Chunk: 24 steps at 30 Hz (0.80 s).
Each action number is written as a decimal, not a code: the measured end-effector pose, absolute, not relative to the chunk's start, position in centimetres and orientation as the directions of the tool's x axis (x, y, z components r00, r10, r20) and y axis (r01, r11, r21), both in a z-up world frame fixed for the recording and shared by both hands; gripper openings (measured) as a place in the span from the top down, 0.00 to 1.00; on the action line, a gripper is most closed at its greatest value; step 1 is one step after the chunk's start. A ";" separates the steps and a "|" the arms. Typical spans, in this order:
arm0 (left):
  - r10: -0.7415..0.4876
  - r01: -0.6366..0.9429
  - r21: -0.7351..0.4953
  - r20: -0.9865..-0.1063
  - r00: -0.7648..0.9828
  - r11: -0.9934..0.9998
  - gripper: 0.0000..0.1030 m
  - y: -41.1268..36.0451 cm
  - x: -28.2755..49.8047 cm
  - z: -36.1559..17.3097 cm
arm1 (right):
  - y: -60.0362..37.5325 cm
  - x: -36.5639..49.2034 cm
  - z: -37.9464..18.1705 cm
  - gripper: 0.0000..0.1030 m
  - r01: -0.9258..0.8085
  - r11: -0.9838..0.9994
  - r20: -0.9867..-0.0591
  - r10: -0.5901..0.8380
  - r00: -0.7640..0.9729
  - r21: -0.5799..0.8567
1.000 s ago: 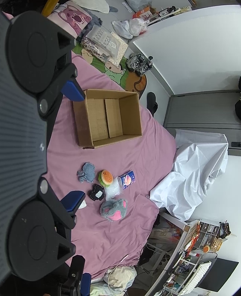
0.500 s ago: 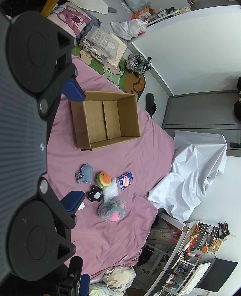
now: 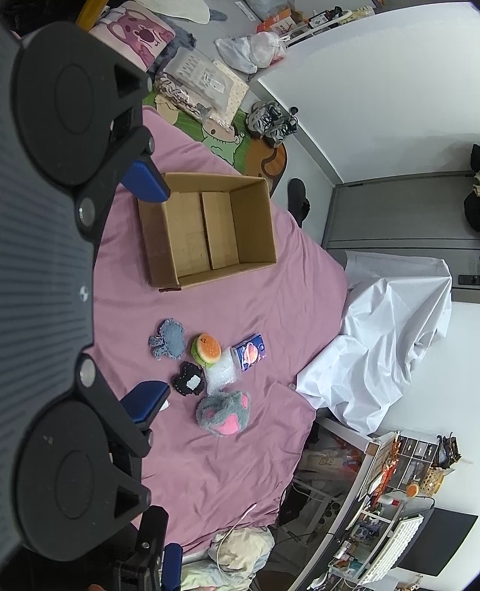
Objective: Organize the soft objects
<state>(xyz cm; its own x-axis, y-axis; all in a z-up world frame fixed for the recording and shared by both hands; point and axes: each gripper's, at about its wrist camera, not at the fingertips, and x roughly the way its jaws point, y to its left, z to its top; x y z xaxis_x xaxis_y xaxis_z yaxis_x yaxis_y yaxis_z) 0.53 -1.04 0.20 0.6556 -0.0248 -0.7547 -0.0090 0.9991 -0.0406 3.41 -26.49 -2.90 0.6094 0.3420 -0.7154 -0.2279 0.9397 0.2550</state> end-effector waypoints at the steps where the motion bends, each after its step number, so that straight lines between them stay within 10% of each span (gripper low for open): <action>1: -0.024 -0.009 -0.040 -0.754 0.656 0.999 0.01 -1.0 0.5 0.2 | -26.5 3.5 -2.9 0.00 -0.227 0.940 -0.716 0.341 0.608 0.255; 24: -0.050 -0.018 -0.080 -0.768 0.638 0.997 0.01 -2.0 3.9 -1.8 | -28.0 6.2 -5.5 0.00 -0.181 0.935 -0.735 0.351 0.580 0.305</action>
